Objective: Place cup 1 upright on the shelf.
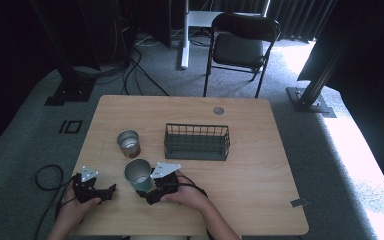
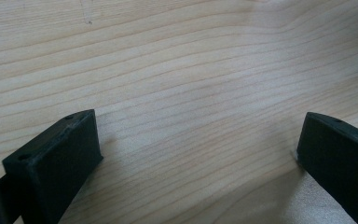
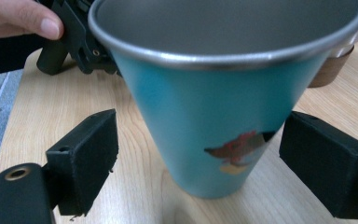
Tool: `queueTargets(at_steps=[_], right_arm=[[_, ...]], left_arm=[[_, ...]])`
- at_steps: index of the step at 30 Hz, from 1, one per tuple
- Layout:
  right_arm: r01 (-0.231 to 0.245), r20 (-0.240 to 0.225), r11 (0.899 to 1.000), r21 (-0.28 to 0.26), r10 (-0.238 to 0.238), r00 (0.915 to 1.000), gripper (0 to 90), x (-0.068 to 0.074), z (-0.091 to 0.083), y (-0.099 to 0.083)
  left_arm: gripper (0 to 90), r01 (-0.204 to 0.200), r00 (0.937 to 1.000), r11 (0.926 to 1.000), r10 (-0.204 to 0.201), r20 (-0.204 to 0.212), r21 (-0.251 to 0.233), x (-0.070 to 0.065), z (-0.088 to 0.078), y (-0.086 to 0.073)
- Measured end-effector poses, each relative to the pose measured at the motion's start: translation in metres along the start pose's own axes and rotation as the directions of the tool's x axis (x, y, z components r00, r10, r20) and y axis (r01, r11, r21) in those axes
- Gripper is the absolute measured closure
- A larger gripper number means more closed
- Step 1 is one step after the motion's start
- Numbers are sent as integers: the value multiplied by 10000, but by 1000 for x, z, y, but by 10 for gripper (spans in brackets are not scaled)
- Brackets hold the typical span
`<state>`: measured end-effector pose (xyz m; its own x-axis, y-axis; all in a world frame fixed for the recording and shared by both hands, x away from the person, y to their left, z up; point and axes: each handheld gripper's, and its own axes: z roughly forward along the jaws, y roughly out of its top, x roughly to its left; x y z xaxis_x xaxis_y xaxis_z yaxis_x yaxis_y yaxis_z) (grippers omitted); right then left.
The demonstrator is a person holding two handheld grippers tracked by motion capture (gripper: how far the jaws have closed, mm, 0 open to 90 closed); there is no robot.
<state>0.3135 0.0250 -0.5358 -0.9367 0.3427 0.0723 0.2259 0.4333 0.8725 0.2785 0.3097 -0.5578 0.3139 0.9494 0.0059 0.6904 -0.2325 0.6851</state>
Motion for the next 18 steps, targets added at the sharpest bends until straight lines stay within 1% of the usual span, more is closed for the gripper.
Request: queueTargets(at_steps=[4, 6, 11, 18], right_arm=[[98, 57, 9998, -188, -97, 9999, 113, 0, 2, 2], [70, 102, 9995, -308, -67, 9999, 113, 0, 3, 3], [102, 185, 9995, -297, -97, 9998, 113, 1, 7, 5], [-20, 271, 9991, -432, 32, 9996, 114, 1, 14, 7]], left_arm=[[3, -1, 10000, 10000, 1, -2, 1, 0, 0, 0], [3, 1, 10000, 10000, -1, -2, -1, 0, 0, 0], [3, -2, 10000, 10000, 2, -2, 3, 0, 0, 0], [3, -3, 10000, 10000, 3, 0, 3, 0, 0, 0]])
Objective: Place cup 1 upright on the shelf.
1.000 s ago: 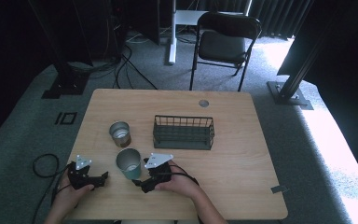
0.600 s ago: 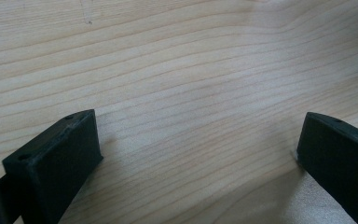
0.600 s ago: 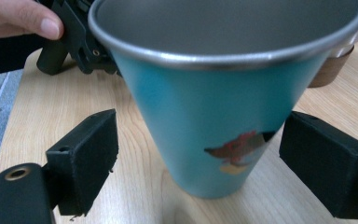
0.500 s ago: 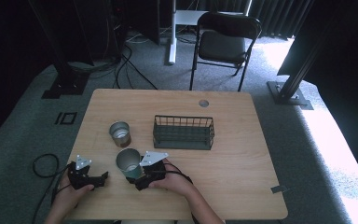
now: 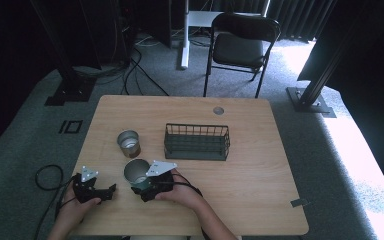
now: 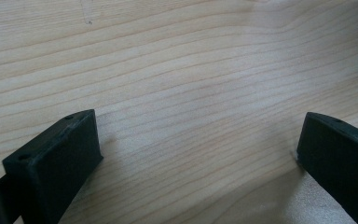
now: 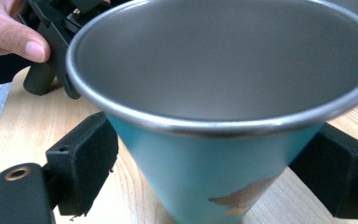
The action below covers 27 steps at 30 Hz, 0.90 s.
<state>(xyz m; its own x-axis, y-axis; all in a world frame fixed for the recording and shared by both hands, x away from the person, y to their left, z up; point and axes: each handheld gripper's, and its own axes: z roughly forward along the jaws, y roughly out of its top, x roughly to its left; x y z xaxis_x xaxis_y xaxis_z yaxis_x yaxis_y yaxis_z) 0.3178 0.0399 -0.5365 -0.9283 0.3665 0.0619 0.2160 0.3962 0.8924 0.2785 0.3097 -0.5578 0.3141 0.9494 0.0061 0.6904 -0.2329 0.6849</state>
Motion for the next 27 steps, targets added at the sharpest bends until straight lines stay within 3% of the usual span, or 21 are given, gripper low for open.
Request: queueTargets(at_steps=[2, 12, 16, 19, 27], right_arm=[[41, 153, 10000, -13, -41, 9999, 152, 1, 2, 0], [-94, 193, 9999, -61, 95, 9998, 152, 5, 11, 1], [92, 208, 9999, -60, -90, 9997, 175, 7, 14, 2], [-74, 27, 9998, -176, 75, 10000, 175, 7, 12, 4], [-390, 115, 9988, -279, 394, 9992, 175, 3, 2, 13]], left_arm=[[3, 2, 10000, 10000, -2, -2, -1, 0, 0, 0], [3, 4, 10000, 10000, -4, -1, -3, 0, 0, 0], [3, 5, 10000, 10000, -5, 0, -5, 0, 0, 0], [3, 4, 10000, 10000, -4, -1, -5, 0, 0, 0], [3, 15, 10000, 10000, -15, -2, -12, 0, 0, 0]])
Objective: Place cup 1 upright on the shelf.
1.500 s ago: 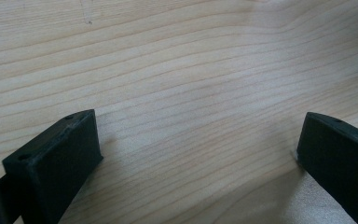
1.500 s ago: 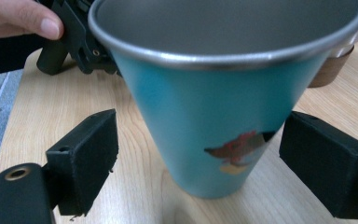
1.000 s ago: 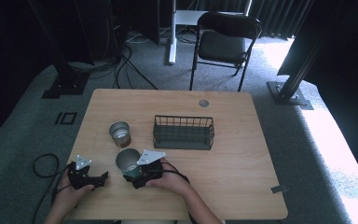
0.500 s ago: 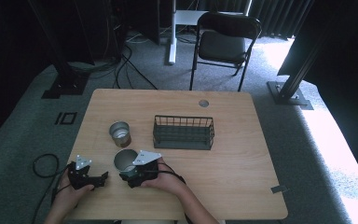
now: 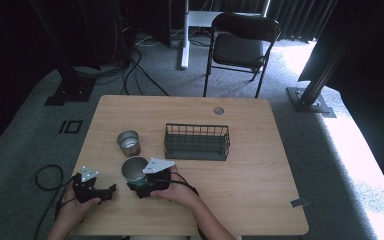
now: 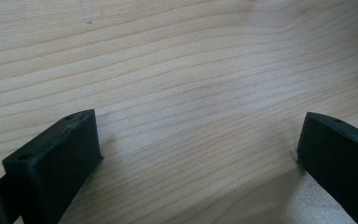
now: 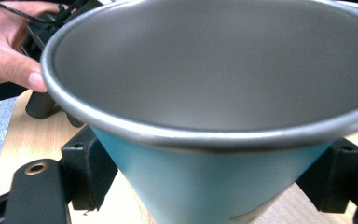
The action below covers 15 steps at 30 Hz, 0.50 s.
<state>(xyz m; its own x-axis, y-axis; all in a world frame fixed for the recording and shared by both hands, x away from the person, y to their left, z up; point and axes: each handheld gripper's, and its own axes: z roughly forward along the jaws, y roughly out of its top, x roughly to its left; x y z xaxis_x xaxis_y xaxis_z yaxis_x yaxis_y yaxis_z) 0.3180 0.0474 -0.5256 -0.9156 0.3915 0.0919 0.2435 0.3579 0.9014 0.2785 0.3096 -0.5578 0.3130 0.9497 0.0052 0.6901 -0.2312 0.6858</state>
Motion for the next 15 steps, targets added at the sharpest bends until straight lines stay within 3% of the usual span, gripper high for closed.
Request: queueTargets(at_steps=[5, 15], right_arm=[[-188, -11, 9997, 138, 189, 9998, 176, -3, -6, 4], [-72, 285, 10000, -18, 72, 9996, 176, -6, -23, 17]], left_arm=[[3, 1, 10000, 10000, -1, 0, -1, 0, 0, 0], [3, -11, 10000, 10000, 11, -1, 7, 0, 0, 0]])
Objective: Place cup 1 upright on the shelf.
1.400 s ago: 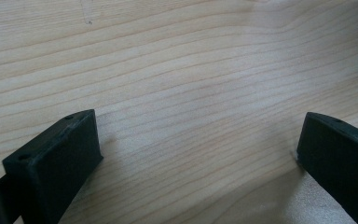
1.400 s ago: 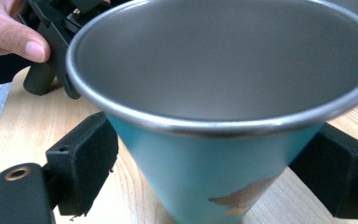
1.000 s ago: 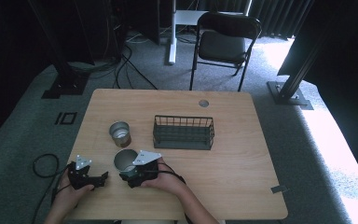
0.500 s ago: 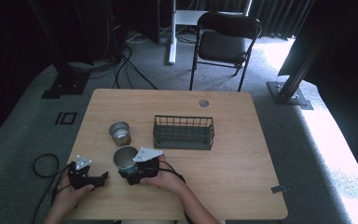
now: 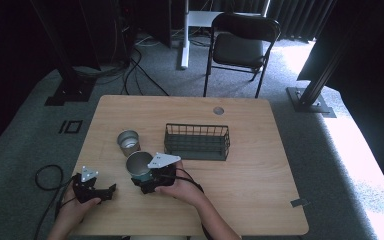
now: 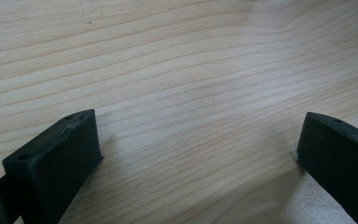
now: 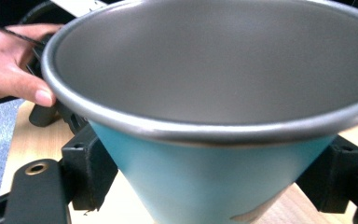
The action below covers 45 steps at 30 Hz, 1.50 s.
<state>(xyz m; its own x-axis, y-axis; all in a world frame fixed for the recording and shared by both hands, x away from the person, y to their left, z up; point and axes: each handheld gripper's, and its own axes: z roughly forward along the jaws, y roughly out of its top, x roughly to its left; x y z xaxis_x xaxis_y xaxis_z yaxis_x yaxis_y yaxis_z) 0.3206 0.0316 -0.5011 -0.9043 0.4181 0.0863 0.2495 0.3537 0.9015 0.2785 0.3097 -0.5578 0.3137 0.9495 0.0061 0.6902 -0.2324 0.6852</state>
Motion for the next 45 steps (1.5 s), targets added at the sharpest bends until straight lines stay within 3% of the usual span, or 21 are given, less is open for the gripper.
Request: queueTargets(at_steps=[15, 30, 32, 37, 38, 39, 40, 45], right_arm=[[-147, 449, 9988, -457, 168, 9989, 176, -13, -31, 25], [-261, 1454, 9958, -881, 387, 9886, 176, -34, -61, 47], [-410, 1893, 9939, -1024, 599, 9801, 177, -42, -69, 51], [-529, 2407, 9918, -1167, 799, 9673, 177, -51, -78, 53], [-554, 2698, 9909, -1227, 870, 9590, 176, -55, -82, 54], [-554, 2698, 9909, -1227, 870, 9590, 176, -55, -82, 54], [-612, 3021, 9894, -1316, 989, 9481, 177, -60, -87, 55], [-690, 3761, 9866, -1479, 1207, 9187, 177, -72, -97, 55]], left_arm=[[3, 5, 10000, 10000, -5, 8, -2, 0, 0, 0], [3, 8, 10000, 10000, -8, 8, -4, 0, 0, 0], [3, 9, 10000, 10000, -9, 7, -8, 0, 0, 0], [3, 10, 10000, 10000, -9, 8, -9, 0, 0, 0], [3, 8, 10000, 10000, -8, 6, -14, 0, 0, 0], [3, 8, 10000, 10000, -8, 6, -14, 0, 0, 0], [3, 9, 10000, 10000, -9, 10, -9, 0, 0, 0], [3, 10, 10000, 10000, -10, 6, -6, 0, 0, 0]])
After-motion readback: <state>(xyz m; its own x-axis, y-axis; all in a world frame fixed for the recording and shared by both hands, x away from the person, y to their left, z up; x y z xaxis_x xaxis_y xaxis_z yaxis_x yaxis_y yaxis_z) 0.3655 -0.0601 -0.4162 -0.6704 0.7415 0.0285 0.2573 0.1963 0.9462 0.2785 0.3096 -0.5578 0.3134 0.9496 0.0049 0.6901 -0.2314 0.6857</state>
